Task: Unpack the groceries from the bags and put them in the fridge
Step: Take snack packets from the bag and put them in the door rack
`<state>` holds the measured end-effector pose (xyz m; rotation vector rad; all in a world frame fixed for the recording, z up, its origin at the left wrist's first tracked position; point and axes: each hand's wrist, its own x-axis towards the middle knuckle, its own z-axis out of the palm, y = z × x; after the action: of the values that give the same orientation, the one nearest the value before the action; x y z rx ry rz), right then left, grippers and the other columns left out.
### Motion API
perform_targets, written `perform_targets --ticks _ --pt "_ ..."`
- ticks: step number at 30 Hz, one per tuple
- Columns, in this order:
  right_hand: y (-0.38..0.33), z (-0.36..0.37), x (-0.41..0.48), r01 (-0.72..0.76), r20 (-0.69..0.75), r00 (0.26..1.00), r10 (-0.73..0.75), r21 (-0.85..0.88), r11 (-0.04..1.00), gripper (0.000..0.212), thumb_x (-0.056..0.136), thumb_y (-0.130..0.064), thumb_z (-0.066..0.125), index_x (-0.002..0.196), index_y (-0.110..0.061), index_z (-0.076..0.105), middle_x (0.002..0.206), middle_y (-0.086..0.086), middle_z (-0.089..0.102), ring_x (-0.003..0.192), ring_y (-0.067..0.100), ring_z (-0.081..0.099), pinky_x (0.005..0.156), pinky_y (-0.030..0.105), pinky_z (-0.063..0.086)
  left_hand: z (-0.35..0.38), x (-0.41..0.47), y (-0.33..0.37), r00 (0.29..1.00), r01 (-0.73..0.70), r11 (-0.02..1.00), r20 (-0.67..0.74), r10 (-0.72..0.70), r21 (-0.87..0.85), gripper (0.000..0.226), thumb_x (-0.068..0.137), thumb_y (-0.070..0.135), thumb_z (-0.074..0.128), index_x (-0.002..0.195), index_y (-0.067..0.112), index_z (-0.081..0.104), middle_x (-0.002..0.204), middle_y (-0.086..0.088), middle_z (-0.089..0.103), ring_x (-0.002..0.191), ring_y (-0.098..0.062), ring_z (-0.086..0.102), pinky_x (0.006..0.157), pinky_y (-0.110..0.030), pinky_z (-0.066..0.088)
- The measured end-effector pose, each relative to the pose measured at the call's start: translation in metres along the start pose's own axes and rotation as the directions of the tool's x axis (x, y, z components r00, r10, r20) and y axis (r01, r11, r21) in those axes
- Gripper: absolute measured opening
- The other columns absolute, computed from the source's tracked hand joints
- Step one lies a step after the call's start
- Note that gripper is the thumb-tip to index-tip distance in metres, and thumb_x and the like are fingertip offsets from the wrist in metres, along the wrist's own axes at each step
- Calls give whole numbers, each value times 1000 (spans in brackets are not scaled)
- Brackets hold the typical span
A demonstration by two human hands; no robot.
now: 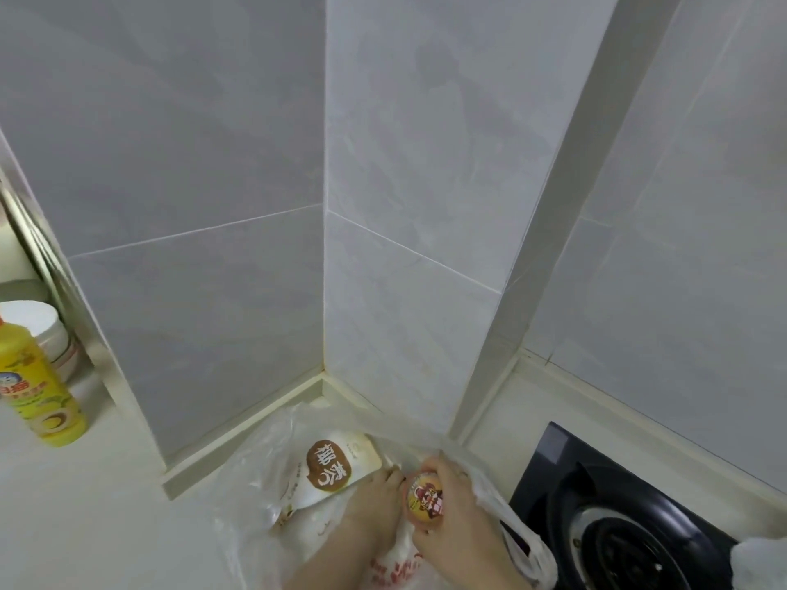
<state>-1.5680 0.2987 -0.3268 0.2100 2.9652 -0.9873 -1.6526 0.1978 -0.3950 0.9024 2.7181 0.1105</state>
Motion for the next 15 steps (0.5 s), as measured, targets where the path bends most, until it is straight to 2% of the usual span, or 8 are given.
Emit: perform_targets --ticks 4,7,8,10,12,15 --pt "4 2 2 -60 60 997 57 55 997 59 65 -47 54 103 -75 19 116 -18 40 105 -3 48 85 7 38 12 10 -7 993 -115 974 56 106 197 63 90 19 46 147 10 20 149 -12 26 137 -30 20 114 -40 19" --pt "6 3 8 -42 43 998 40 61 997 65 60 -47 48 103 -84 16 111 -21 37 105 -5 44 83 1 31 14 14 -6 994 -109 976 23 107 187 52 92 27 37 142 13 32 142 -12 37 131 -31 27 110 -39 24" --pt "7 2 9 -27 54 998 24 51 998 67 62 -44 51 109 -82 22 109 -22 38 104 -6 44 79 -1 30 13 14 -4 994 -111 977 4 112 181 48 93 28 34 139 14 36 138 -12 40 127 -30 31 108 -39 26" --pt "9 0 10 -50 62 997 51 -19 999 65 71 -35 58 126 -57 32 109 -22 36 104 -6 42 73 -3 30 13 13 -3 992 -124 967 -7 129 221 46 95 28 29 136 10 37 134 -15 42 123 -32 34 104 -41 28" --pt "9 -4 11 -52 40 998 54 -48 997 56 73 -33 58 121 -49 35 116 -17 36 105 -5 43 71 -4 30 10 10 0 989 -147 952 27 145 269 45 97 25 28 136 5 36 133 -19 41 121 -34 35 102 -42 28" --pt "7 -8 12 -41 66 997 45 -70 997 48 83 -29 58 125 -38 37 109 -16 35 99 -3 42 68 -4 30 13 12 4 988 -155 946 49 147 286 41 97 17 30 135 3 38 134 -21 42 122 -35 35 101 -44 29"
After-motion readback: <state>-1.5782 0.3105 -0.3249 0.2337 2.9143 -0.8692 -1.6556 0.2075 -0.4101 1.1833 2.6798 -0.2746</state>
